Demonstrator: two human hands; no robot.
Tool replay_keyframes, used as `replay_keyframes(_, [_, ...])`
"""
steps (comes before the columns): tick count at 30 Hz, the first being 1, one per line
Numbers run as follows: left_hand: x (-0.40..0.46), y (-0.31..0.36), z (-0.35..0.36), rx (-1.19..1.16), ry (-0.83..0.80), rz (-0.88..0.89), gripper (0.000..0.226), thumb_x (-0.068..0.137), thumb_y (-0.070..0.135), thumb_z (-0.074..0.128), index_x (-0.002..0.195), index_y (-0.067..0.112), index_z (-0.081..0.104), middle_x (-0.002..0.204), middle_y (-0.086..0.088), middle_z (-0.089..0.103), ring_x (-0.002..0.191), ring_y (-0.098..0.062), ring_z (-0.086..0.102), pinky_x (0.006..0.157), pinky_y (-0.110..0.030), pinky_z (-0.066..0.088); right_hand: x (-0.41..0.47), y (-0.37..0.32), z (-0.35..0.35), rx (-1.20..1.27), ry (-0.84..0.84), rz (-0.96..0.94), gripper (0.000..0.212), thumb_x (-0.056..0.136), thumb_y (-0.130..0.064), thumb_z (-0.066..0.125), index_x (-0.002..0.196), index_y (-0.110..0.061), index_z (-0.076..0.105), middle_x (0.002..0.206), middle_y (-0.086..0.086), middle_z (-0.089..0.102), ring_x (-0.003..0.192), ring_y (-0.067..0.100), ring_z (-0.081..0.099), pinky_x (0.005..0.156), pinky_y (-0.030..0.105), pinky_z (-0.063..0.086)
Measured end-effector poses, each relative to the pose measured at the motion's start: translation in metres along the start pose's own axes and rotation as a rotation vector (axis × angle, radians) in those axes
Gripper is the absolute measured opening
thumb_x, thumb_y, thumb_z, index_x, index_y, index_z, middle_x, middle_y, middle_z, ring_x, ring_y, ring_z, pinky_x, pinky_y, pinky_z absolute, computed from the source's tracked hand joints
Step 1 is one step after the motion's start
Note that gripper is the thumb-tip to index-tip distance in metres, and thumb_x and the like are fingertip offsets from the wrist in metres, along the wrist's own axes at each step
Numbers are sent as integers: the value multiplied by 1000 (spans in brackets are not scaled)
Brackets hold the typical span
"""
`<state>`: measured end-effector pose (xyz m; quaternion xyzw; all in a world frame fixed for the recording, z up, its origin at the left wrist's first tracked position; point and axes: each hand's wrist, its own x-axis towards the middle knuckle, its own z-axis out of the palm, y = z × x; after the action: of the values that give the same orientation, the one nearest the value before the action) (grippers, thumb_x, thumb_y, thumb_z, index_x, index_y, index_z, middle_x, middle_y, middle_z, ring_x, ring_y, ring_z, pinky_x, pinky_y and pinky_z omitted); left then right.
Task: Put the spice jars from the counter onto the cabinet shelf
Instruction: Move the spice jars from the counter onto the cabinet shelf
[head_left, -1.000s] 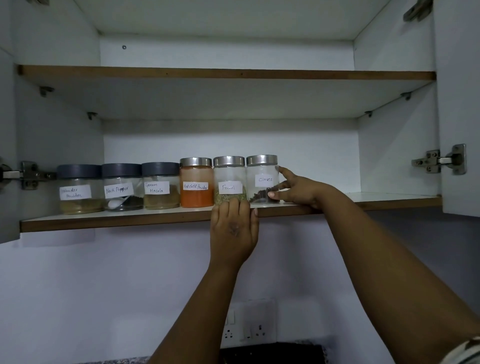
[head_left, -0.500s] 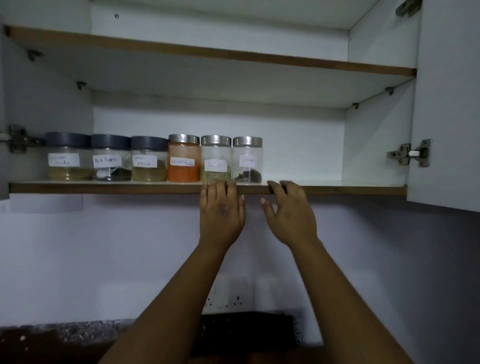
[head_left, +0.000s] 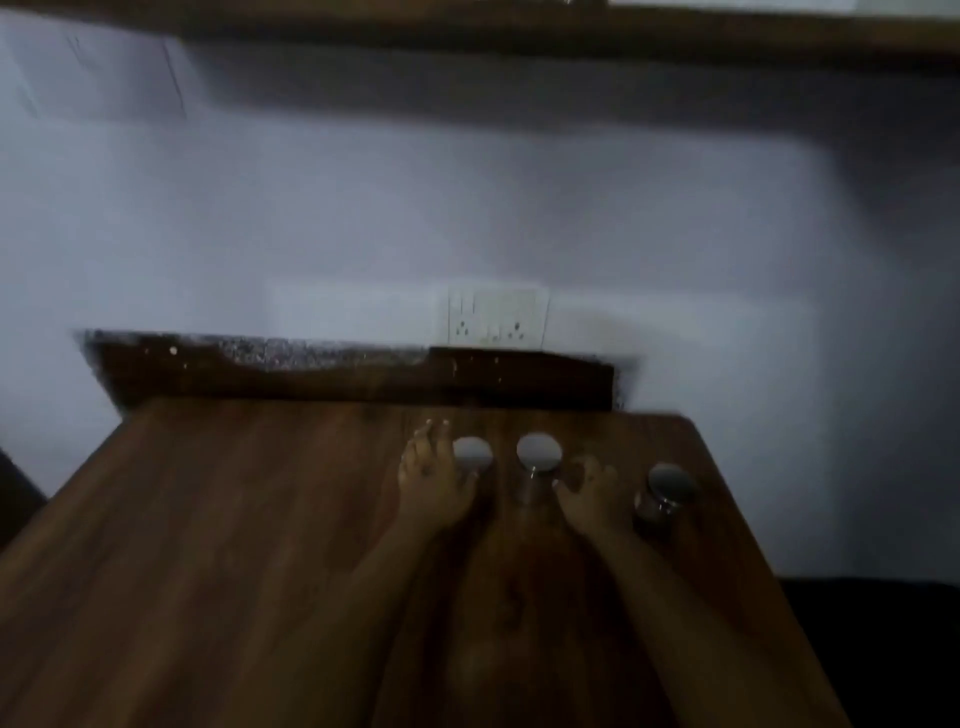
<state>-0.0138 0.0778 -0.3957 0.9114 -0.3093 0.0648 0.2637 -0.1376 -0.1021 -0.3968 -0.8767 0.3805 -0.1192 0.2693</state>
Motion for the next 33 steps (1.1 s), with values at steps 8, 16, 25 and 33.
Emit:
replay_keyframes(8, [-9,-56,41,-95,-191,-132,90,88,43,58,154,12,4,159,-15,9,145,-36,14,111,-51,26,-2,-25,66,-23,-163,-125,71,82,-46,70,141,-20,40,146,13,33,133,32,37,104,44,41])
replay_keyframes(16, [-10,-94,66,-255,-358,-176,89,87,50,55,153,25,1,160,-7,8,146,-31,10,113,-47,21,49,-97,100,-151,-181,-311,80,80,-55,69,143,-20,35,147,11,30,131,29,38,102,42,43])
replay_keyframes(25, [39,-128,43,-837,-365,-515,66,87,46,62,144,26,36,146,-4,43,117,-13,51,83,-28,50,94,-97,66,190,-369,-232,73,70,-23,85,131,-23,47,134,3,47,119,21,48,91,35,51])
replay_keyframes(33, [40,-71,14,-2010,-623,-601,75,75,39,73,140,15,43,133,-21,52,107,-31,61,81,-33,57,110,-89,10,771,-627,-290,82,60,-32,91,132,-39,52,134,-7,58,123,14,57,95,37,52])
